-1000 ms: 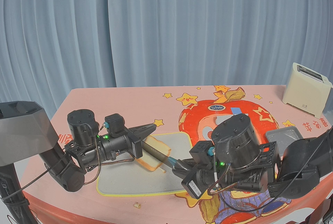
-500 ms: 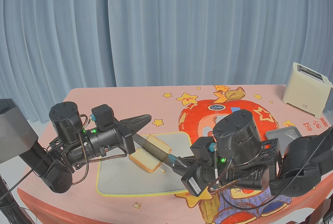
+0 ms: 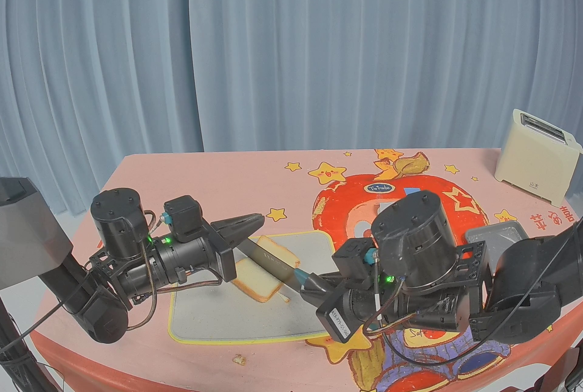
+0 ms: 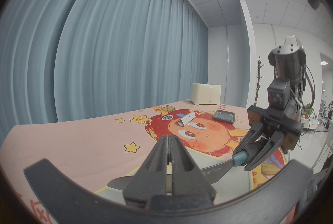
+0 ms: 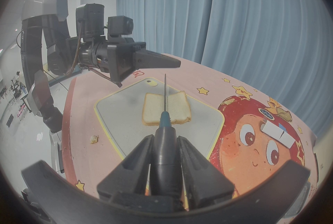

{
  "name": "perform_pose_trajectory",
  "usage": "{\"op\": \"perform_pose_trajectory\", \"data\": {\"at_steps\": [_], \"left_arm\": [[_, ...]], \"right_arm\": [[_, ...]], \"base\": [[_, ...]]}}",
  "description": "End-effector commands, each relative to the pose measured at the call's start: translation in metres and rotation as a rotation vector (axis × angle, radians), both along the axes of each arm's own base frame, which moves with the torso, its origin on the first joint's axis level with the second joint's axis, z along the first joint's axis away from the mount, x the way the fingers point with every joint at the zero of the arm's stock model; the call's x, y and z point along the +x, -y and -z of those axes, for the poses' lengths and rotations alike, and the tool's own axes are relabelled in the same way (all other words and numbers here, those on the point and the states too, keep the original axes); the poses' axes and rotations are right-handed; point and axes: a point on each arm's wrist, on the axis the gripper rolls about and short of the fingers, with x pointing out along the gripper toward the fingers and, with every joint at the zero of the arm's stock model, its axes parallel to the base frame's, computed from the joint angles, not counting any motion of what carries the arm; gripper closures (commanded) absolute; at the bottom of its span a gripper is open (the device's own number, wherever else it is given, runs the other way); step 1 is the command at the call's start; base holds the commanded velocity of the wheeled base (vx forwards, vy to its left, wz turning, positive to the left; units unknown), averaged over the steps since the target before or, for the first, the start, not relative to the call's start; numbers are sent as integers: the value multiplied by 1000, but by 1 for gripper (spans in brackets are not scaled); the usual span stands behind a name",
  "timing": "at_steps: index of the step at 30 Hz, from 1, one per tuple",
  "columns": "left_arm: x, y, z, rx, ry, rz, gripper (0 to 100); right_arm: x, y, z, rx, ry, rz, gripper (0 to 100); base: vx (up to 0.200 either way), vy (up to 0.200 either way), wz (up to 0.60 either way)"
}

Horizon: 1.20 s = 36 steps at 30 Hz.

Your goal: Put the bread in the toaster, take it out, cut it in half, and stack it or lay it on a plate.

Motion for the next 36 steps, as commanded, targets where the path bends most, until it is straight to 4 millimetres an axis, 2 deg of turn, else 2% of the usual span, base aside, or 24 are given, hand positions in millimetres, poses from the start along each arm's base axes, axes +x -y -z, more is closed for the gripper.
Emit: {"op": "perform_pose_trajectory", "data": {"at_steps": [1,5,23,36], "left_arm": [[2,5,14,32,-26,13,100],[0,11,15,34,-26,31,100],[-1,11,17,39,-33,22,100],[-1,10,19,36,-52,18,100]], "right_arm": [[1,0,2,-6,-5,1,100],[1,0,3,-6,-9,4,100],[3,-3,12,-15,-36,11,100],[3,-6,1,32,-22,19,100]], "base": [[0,0,0],[0,0,0],[0,0,0],[0,0,0]]}}
